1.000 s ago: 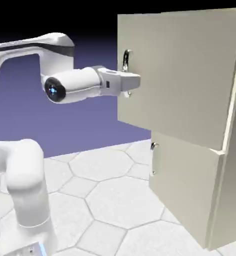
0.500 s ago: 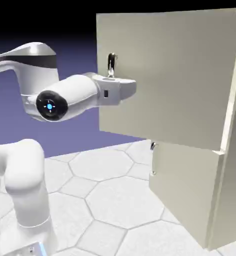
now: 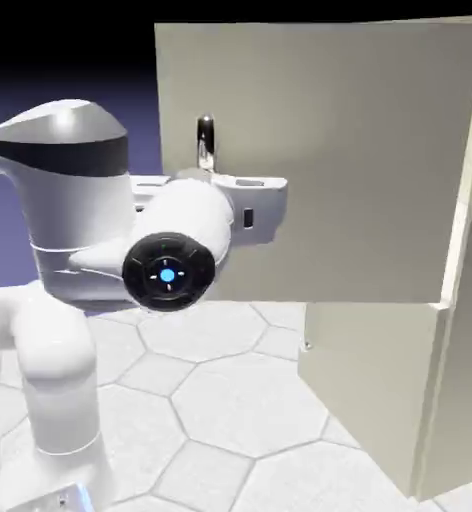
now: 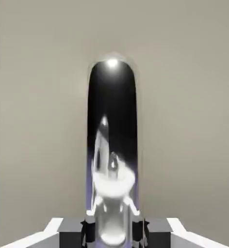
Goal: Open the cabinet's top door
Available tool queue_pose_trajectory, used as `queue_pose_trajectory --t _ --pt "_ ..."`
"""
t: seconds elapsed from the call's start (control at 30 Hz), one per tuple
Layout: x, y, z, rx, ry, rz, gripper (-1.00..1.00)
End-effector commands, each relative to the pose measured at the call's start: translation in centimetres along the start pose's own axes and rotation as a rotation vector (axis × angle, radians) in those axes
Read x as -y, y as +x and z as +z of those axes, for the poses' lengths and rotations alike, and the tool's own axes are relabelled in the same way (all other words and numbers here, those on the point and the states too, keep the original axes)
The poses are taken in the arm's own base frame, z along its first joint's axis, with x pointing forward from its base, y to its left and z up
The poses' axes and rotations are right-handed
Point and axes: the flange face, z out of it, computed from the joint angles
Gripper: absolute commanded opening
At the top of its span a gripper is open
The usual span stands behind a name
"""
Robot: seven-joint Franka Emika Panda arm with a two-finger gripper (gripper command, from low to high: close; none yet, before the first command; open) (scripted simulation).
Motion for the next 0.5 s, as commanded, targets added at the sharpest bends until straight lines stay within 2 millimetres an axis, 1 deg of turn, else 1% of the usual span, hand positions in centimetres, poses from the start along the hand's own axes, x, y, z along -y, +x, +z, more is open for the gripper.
queue_pose_trajectory --t 0.0,0.23,0.37,0.43,0.47 --pt "-0.3 0.3 -0.9 0.018 0.018 0.000 -1.00" --pt "-2.5 2.5 -6.3 0.139 0.138 0.000 -1.00" --pt "-3.9 3.9 -8.9 0.201 0.201 0.000 -1.00" --pt "-4.4 4.4 -9.7 0.223 0.223 0.000 -1.00" --pt "-4.4 4.4 -9.7 0.223 0.223 0.000 1.00"
